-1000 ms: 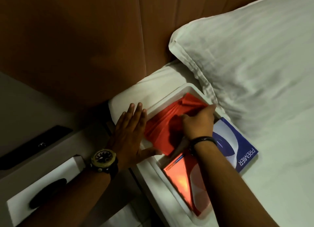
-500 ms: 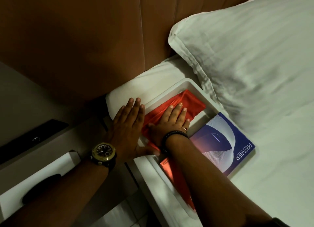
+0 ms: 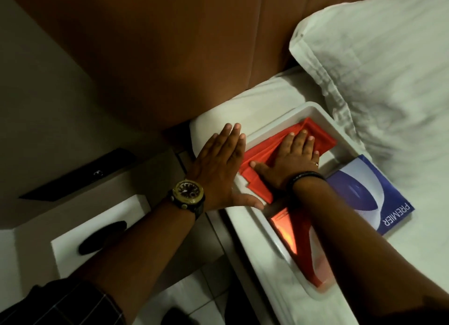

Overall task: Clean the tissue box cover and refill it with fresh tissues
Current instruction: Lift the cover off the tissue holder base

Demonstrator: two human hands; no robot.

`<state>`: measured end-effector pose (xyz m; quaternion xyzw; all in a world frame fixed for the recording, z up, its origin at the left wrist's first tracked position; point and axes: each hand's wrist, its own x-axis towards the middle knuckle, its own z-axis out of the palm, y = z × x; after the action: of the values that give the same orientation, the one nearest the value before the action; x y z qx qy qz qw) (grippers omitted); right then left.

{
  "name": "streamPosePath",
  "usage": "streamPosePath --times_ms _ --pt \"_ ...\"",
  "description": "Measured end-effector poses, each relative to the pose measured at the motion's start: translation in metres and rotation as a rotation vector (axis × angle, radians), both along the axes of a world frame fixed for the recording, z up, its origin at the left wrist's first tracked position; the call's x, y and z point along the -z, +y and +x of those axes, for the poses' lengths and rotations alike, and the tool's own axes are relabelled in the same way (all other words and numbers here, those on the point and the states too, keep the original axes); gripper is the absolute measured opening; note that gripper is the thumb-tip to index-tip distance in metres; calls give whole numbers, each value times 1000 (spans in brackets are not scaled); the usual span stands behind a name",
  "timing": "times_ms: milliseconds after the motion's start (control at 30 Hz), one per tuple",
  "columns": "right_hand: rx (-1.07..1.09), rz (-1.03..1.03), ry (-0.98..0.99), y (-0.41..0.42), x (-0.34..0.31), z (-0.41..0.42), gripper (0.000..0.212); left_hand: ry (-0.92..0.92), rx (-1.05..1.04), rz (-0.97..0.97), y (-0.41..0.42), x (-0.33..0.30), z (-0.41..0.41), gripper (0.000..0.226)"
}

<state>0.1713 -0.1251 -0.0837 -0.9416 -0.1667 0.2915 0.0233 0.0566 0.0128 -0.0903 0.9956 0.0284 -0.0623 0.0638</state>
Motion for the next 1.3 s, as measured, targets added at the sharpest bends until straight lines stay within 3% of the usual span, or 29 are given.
streamPosePath --times_ms 167,267,333,433,533,667,833,933,1167,1300 --pt "100 469 -174 8 -47 -22 90 47 -271 -86 50 2 -61 128" --pt "25 707 -291 40 -70 -76 76 70 -565 -285 73 7 -128 118" --pt "-23 811 -229 68 -70 -120 66 47 -826 -451 79 8 -180 107" --pt "20 825 84 105 -44 -175 52 -44 -1213 -626 91 13 -254 79" --pt "268 719 421 133 0 -222 57 23 -1456 -610 113 37 -329 65" --pt "355 569 492 159 61 -263 41 -22 -1736 -814 133 69 -389 42" --pt "287 471 411 185 135 -283 47 -98 -1782 -1082 157 117 -405 30" --pt "322 483 376 192 160 -283 54 -111 -1803 -1139 163 144 -404 31" --pt "305 580 279 191 178 -284 51 -250 -1852 -1350 167 166 -413 15" --pt "290 597 325 192 174 -284 46 -239 -1826 -1341 170 163 -412 17"
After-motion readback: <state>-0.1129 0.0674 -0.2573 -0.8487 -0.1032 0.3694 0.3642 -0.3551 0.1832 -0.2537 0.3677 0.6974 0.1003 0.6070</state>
